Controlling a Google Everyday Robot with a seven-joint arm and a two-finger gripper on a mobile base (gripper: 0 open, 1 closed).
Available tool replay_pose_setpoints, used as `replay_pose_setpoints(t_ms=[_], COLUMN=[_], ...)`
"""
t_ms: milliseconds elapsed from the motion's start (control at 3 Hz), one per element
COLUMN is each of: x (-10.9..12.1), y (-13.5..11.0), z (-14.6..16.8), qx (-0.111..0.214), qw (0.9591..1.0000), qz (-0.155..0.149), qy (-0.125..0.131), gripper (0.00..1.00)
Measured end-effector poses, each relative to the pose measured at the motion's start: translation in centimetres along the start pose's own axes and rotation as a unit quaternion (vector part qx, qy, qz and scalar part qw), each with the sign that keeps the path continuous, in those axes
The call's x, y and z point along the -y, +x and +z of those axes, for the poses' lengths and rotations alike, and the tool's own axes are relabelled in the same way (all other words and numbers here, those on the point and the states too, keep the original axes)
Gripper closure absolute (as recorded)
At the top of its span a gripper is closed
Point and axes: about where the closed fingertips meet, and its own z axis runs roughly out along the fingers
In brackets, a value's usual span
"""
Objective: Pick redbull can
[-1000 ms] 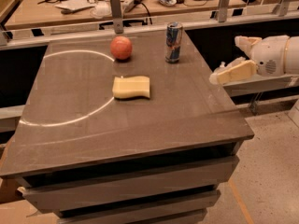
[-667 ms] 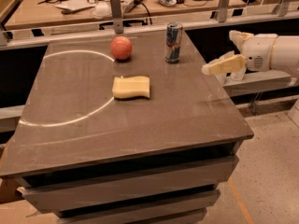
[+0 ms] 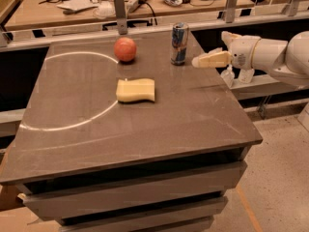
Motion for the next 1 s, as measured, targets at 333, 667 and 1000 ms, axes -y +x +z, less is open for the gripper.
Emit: replay_pose_setpoints(t_ms=[333, 667, 1000], x=[0.8, 0.6, -0.6], y=[1.1, 1.2, 0.6], z=[5.3, 7.3, 10.0], qx=[-0.006, -0.009, -0.004], qw=[0.9998, 0.9993, 0.9977], qz=[-0.017, -0.025, -0.033], qy=[-0.013, -0.025, -0.059], gripper=[0.0, 0.0, 0.19])
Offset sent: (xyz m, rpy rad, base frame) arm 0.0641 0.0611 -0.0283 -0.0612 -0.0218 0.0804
